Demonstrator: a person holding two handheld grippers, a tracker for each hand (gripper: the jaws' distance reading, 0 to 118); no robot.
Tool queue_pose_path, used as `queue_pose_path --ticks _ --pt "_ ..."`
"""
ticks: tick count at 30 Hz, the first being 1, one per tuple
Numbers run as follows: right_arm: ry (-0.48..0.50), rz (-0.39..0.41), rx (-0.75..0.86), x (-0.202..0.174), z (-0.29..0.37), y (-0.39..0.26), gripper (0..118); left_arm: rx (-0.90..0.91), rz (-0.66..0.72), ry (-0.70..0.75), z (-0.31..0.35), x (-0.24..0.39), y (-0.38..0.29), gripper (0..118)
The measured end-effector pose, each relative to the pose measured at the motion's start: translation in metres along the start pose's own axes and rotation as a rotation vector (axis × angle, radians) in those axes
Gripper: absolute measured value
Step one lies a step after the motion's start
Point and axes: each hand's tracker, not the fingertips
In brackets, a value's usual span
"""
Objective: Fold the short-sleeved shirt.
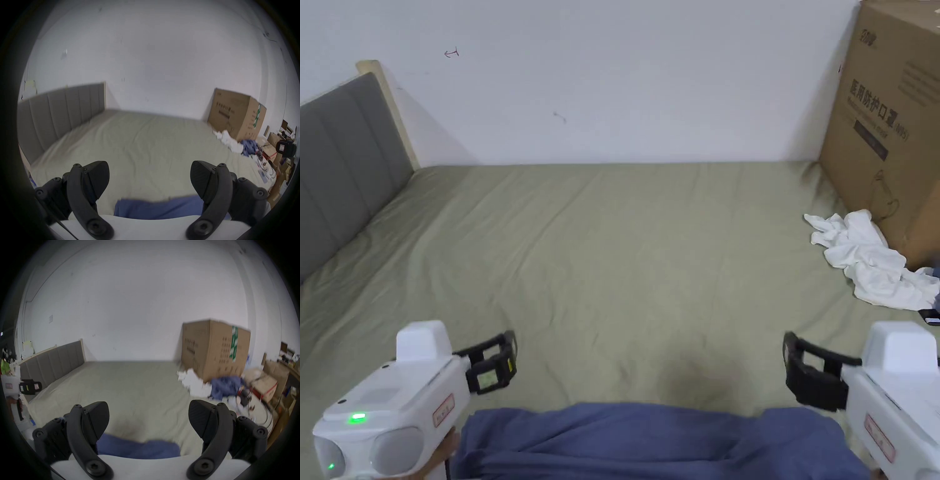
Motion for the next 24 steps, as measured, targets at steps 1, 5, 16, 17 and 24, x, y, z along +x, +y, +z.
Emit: queue_pose_path --ticks 1,5,16,17,24 --pt "-0.017 0.020 0.031 -0.005 0.000 0.006 101 0.041 -0.005 0.009 0.003 0.005 0.005 105" --pt "-0.089 0.081 0.118 -0.023 0.001 0.023 96 0.162 -0.036 0.040 0.009 0.022 0.022 95" --pt "-0.138 0.042 0.186 -0.041 0.014 0.032 1 0.276 -0.079 0.023 0.022 0.039 0.020 0" --pt "-0.136 0.034 0.182 -0.041 0.015 0.032 0 0.271 -0.084 0.015 0.021 0.039 0.020 0" --pt "-0.136 0.045 0.182 -0.042 0.015 0.035 0 0.177 -0.071 -0.007 0.011 0.030 0.020 0"
